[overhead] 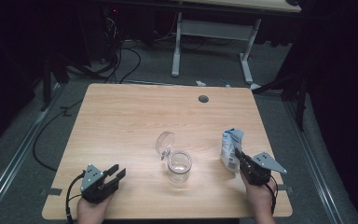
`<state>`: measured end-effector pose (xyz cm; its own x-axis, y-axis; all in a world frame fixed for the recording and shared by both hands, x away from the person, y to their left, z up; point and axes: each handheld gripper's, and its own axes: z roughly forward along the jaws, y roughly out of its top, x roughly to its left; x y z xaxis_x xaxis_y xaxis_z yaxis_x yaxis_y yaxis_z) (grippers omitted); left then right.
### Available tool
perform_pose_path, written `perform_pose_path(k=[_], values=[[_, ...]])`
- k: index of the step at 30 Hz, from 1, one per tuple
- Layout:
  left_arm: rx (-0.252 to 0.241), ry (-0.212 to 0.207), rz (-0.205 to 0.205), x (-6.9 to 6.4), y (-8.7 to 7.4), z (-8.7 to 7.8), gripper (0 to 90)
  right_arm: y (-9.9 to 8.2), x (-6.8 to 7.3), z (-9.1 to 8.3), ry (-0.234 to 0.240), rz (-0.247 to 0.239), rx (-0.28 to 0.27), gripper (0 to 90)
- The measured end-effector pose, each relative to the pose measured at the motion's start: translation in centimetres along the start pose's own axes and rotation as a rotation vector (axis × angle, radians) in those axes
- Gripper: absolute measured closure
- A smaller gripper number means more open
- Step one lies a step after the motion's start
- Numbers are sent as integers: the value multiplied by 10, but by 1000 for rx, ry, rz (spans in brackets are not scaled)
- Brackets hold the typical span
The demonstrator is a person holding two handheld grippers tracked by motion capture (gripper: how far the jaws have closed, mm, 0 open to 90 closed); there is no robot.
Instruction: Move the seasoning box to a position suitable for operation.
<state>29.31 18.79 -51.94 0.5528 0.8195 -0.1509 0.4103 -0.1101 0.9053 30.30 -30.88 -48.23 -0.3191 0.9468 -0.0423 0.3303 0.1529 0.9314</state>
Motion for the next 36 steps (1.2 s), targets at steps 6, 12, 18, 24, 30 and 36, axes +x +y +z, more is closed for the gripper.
perform_pose_path(k=[6, 12, 18, 24, 30, 36], values=[[3, -19, 2, -2, 3, 5, 603, -5, -3, -5, 33, 46, -5, 860], [15, -66, 37, -2, 11, 16, 569, -8, -4, -8, 38, 50, 4, 790], [5, -113, 31, -2, 8, 21, 570, -13, -2, -10, 35, 41, 47, 686], [-14, -145, 55, -5, 11, 22, 570, -8, 1, -13, -10, 12, 125, 655], [-16, -141, 58, -5, 10, 21, 570, -2, -1, -12, -18, -6, 150, 708], [-14, -126, 49, -5, 9, 22, 570, 2, -4, -7, 17, -3, 160, 720]])
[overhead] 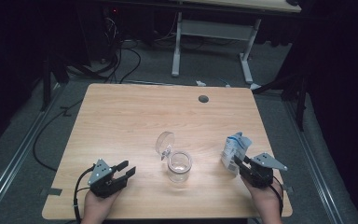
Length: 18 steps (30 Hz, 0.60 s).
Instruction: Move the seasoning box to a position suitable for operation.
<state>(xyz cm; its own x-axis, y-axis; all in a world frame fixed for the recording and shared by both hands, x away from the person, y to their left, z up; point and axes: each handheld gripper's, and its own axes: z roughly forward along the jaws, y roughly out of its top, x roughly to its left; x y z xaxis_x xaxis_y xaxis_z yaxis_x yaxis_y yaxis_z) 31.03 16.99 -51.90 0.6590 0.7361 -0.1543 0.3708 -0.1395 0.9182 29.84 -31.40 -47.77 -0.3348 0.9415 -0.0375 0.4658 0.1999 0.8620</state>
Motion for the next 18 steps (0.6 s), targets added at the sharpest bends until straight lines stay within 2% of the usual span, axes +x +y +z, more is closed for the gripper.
perform_pose_path(k=[2, 6, 10, 13, 14, 16, 18], values=[[4, 1, 4, 0, 0, 0, 569, 1, 0, 0, -6, -14, -6, 744], [9, 1, 4, 0, -1, 2, 570, 4, 1, -1, -10, -22, -11, 851], [4, -1, 2, 0, -1, 1, 568, 7, 0, -1, -7, -27, 11, 884], [3, -2, 0, 0, -1, 1, 567, 13, 2, 0, 5, -56, 42, 890], [3, -2, 0, 0, -1, 1, 566, 19, 5, 1, 11, -84, 74, 892], [5, -3, 1, 0, -1, 1, 565, 22, 6, 1, 12, -93, 84, 893], [4, -3, 2, 0, -1, 1, 565, 30, 8, 3, 18, -111, 120, 893]])
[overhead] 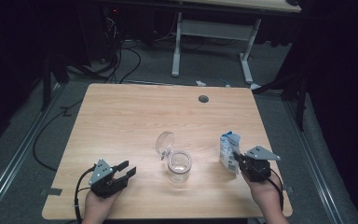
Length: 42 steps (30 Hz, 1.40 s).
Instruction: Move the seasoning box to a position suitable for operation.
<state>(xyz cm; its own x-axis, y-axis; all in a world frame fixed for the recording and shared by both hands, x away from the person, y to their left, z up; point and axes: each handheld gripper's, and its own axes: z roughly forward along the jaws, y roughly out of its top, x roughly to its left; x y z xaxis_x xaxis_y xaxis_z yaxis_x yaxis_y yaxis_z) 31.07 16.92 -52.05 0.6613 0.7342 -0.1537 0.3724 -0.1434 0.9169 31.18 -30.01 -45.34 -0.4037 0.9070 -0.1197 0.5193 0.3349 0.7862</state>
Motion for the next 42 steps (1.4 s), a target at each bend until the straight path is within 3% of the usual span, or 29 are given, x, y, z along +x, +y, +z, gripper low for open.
perform_pose_path(k=[8, 18, 32, 42], values=[[-7, -18, -6, 1, 0, -1, 535, 20, -4, -3, 54, -13, 83, 893], [-23, -29, 15, -2, 0, -2, 502, 41, -4, -11, 116, -44, 232, 893], [-21, -33, 22, -4, -1, -1, 491, 58, 5, -15, 153, -77, 408, 893], [-19, -40, 25, -5, -2, 0, 491, 65, 6, -14, 177, -76, 477, 892]])
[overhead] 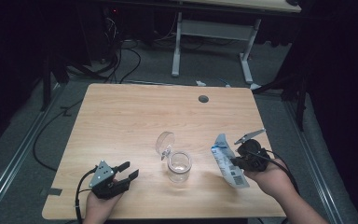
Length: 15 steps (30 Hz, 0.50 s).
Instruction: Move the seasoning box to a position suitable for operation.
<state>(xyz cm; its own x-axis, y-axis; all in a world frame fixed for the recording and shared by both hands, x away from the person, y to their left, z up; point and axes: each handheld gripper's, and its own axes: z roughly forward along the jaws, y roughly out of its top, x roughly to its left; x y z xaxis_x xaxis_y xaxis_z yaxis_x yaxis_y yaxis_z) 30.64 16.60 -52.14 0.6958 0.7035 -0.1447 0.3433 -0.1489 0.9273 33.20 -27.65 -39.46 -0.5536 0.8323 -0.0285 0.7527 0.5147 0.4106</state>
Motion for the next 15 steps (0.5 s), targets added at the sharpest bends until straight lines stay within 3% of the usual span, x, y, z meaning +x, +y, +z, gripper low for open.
perform_pose_path(k=[15], values=[[-2, -1, 23, -3, 0, 1, 488, 7, 2, -1, 5, -3, 103, 899]])
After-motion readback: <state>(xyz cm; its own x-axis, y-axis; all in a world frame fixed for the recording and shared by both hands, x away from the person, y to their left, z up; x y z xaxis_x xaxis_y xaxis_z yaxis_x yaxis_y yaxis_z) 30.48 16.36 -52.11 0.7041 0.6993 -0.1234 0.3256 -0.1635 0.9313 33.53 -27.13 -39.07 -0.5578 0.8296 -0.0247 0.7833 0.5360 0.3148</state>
